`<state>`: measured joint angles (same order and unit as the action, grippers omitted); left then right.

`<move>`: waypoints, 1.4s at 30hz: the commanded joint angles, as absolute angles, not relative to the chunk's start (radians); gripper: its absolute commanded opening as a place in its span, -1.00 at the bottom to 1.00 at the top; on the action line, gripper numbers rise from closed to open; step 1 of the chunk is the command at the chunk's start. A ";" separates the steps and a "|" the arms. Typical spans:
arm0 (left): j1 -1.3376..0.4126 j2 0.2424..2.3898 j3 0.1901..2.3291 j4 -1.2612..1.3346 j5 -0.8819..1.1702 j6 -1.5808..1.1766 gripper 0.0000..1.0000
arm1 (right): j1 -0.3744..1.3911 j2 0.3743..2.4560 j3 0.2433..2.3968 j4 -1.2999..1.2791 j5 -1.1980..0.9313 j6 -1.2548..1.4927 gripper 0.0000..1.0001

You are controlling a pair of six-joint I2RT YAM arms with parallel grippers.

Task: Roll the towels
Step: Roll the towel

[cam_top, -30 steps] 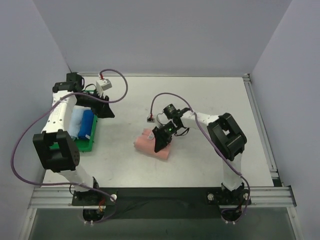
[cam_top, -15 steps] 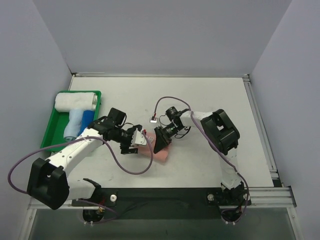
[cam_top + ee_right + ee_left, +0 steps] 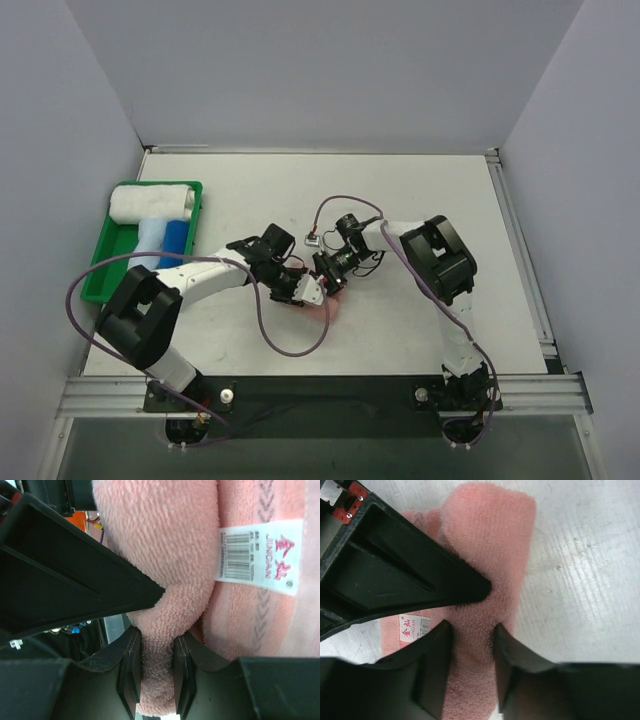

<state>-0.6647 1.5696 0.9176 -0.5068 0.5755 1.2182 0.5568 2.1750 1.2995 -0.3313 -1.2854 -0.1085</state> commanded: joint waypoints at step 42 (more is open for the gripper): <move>-0.571 2.560 1.805 -1.503 0.580 0.870 -0.50 | 0.532 1.268 1.356 -0.861 -0.497 -0.526 0.16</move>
<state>-0.5529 2.4168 1.8347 -1.4948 0.8734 0.7769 0.4427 1.2396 1.3956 -0.8360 -0.5819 -0.5079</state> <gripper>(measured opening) 0.376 0.579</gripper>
